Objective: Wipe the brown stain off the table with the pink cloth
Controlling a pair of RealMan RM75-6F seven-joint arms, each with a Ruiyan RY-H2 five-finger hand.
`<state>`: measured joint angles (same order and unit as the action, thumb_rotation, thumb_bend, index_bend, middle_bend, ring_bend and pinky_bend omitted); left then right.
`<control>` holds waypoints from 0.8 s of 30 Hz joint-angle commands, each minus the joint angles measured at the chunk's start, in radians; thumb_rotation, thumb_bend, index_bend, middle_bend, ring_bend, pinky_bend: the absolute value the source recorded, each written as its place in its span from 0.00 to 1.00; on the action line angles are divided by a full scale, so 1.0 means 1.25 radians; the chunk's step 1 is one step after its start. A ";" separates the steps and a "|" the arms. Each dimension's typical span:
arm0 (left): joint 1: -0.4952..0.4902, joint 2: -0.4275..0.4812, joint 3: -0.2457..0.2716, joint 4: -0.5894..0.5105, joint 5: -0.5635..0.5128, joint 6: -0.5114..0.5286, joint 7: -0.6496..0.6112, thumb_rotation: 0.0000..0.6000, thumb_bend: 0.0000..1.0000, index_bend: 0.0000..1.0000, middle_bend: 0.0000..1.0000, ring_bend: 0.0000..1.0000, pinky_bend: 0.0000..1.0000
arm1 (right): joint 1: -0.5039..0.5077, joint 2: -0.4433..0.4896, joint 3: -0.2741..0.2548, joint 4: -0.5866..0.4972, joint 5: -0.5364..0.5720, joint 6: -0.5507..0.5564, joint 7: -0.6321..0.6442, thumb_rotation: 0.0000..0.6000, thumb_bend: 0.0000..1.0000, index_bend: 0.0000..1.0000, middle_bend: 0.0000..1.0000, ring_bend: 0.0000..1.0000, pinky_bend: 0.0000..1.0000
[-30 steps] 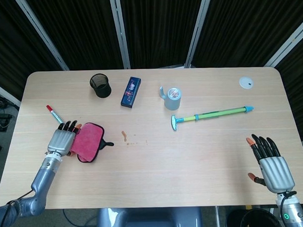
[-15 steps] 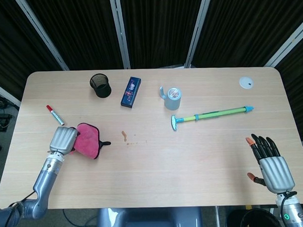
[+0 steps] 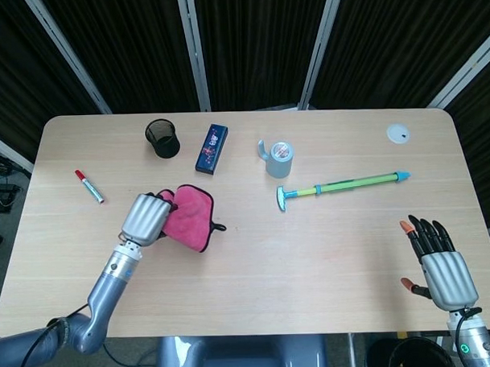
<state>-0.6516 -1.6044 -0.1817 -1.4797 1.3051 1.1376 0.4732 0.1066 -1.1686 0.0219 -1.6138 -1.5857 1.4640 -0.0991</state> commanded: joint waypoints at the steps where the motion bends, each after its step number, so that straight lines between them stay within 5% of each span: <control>1: -0.017 -0.034 0.008 0.009 0.013 -0.006 0.008 1.00 0.44 0.86 0.71 0.61 0.61 | 0.000 0.001 0.000 0.000 0.001 0.000 0.003 1.00 0.00 0.00 0.00 0.00 0.00; 14: -0.108 -0.248 0.010 0.236 0.003 -0.115 -0.004 1.00 0.42 0.86 0.71 0.61 0.61 | 0.007 0.001 0.011 0.022 0.043 -0.029 0.036 1.00 0.00 0.00 0.00 0.00 0.00; 24: -0.130 -0.298 0.008 0.358 -0.018 -0.168 -0.041 1.00 0.41 0.86 0.71 0.61 0.61 | 0.008 -0.004 0.013 0.034 0.052 -0.035 0.034 1.00 0.00 0.00 0.00 0.00 0.00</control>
<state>-0.8109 -1.9730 -0.1691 -1.0438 1.2913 0.9383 0.4309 0.1171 -1.1731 0.0387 -1.5718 -1.5197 1.4204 -0.0553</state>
